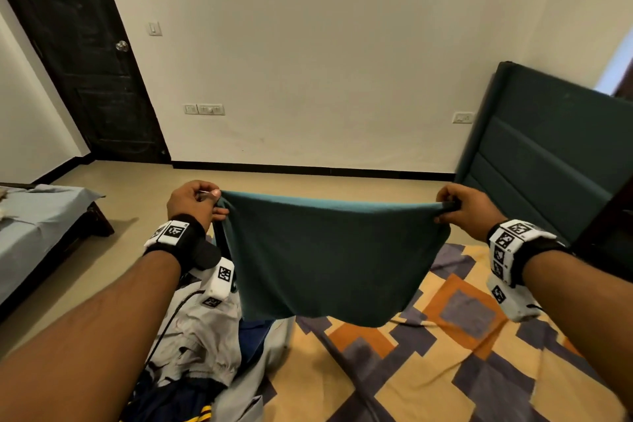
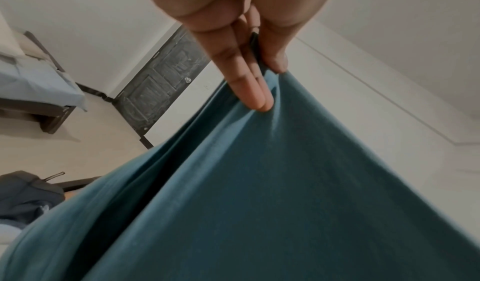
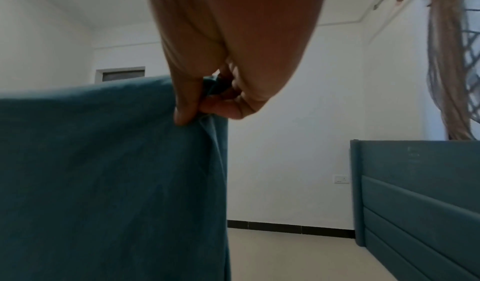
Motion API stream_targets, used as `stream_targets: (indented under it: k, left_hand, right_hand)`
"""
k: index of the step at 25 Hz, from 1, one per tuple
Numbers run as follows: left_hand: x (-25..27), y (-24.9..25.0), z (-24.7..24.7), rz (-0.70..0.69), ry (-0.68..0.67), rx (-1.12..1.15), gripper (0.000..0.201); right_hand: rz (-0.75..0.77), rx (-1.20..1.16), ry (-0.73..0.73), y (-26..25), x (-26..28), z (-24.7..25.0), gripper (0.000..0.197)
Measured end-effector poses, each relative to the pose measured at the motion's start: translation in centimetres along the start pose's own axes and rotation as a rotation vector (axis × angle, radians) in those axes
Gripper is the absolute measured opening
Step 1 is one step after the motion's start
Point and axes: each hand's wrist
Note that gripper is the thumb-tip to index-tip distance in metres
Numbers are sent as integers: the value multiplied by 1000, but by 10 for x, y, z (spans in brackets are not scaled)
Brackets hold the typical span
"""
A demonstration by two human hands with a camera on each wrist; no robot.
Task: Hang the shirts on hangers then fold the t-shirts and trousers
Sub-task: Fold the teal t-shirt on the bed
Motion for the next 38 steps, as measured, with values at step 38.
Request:
stream_targets:
  k: [38]
  left_hand:
    - [287, -21, -79, -83, -482, -696, 16]
  right_hand:
    - [-313, -11, 230, 178, 288, 91, 12]
Point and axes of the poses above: each hand's wrist, its own x-axis away from the middle knuckle, its own z-axis out of the back of the hand, y = z × x, and after that the axes turned 1 degree about -x, right-handed
